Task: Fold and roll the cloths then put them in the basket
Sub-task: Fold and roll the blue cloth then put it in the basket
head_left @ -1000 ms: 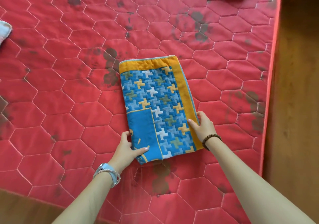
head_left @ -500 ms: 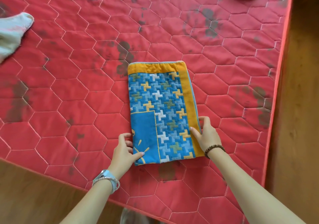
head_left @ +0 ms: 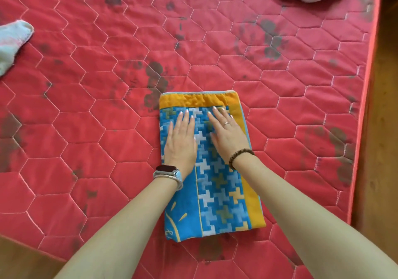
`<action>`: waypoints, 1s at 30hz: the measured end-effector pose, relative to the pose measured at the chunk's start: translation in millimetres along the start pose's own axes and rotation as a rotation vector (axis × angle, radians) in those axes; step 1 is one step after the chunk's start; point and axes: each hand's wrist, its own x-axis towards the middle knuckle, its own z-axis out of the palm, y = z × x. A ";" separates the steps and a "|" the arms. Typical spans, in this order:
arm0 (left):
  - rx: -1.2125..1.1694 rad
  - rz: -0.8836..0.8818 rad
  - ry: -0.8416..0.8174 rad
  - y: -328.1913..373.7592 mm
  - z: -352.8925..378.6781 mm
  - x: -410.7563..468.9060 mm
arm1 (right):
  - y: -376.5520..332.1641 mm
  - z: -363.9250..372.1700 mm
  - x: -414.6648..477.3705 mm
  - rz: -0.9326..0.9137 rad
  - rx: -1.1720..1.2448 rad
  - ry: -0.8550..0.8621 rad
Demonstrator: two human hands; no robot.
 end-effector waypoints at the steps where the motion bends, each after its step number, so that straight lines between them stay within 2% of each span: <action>1: 0.059 0.021 -0.027 -3.0 5.4 7.4 | -2.1 2.5 8.8 -0.029 -0.043 -0.044; 3: 0.141 0.058 -0.074 -11.8 15.1 20.1 | -3.4 9.1 22.6 -0.057 -0.090 -0.122; 6: 0.126 0.098 -0.084 -27.3 22.5 30.3 | -1.9 17.4 31.0 -0.057 -0.084 -0.162; 12: 0.165 0.018 -0.077 -62.5 19.7 40.3 | 20.1 24.9 30.2 0.038 -0.232 -0.057; 16: 0.159 -0.001 -0.071 -67.3 20.2 44.7 | 29.3 24.1 35.8 0.139 -0.205 -0.014; 26: 0.213 -0.001 -0.096 -63.0 19.4 45.1 | 27.0 23.2 36.1 0.151 -0.208 -0.034; 30: 0.147 -0.011 -0.057 -45.5 21.2 17.2 | 11.5 29.9 6.7 0.121 -0.203 -0.003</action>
